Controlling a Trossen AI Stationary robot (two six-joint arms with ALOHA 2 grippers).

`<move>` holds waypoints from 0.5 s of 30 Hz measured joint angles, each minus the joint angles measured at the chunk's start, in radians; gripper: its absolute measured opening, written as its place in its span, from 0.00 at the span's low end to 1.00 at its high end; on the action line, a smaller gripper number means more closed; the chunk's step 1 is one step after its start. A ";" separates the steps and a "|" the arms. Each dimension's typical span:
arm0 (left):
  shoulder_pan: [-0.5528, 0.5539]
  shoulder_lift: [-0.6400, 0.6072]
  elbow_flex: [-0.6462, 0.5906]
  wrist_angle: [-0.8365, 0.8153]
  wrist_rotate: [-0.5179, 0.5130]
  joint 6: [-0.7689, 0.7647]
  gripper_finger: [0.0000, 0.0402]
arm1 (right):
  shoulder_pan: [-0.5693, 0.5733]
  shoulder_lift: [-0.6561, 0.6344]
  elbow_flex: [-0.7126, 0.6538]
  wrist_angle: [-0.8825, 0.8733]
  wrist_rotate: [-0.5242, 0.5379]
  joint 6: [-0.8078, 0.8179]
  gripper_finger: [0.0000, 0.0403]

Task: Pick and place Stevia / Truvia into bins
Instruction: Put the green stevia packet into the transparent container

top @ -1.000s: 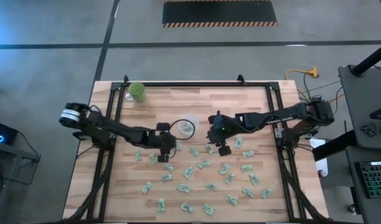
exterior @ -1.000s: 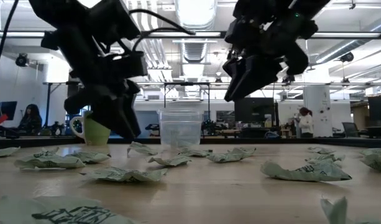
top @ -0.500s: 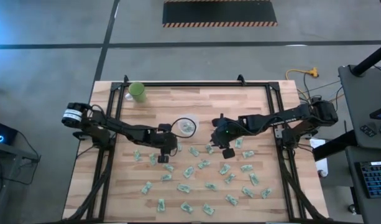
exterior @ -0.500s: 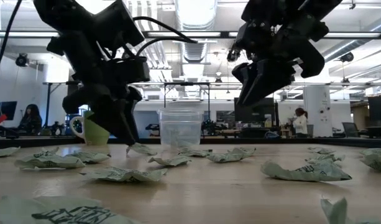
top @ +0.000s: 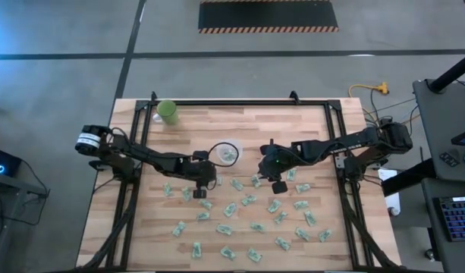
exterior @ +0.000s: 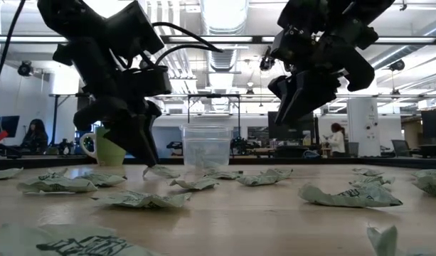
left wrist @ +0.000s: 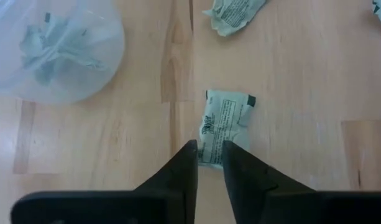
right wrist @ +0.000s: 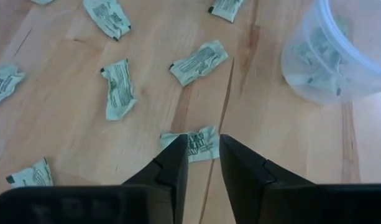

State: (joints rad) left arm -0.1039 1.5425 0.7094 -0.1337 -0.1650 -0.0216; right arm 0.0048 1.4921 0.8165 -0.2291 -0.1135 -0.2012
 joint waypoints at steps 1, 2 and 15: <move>0.000 0.000 0.000 0.000 0.000 0.000 0.17 | 0.000 0.000 0.000 0.001 0.000 0.000 0.20; 0.000 0.000 0.000 0.000 0.000 0.000 0.18 | 0.000 0.000 0.000 0.001 0.000 0.000 0.19; 0.000 0.000 0.000 -0.005 0.035 0.000 0.32 | 0.000 0.000 0.000 0.003 0.000 -0.008 0.20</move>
State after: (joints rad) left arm -0.1039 1.5425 0.7089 -0.1390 -0.1295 -0.0220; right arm 0.0044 1.4921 0.8165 -0.2264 -0.1131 -0.2089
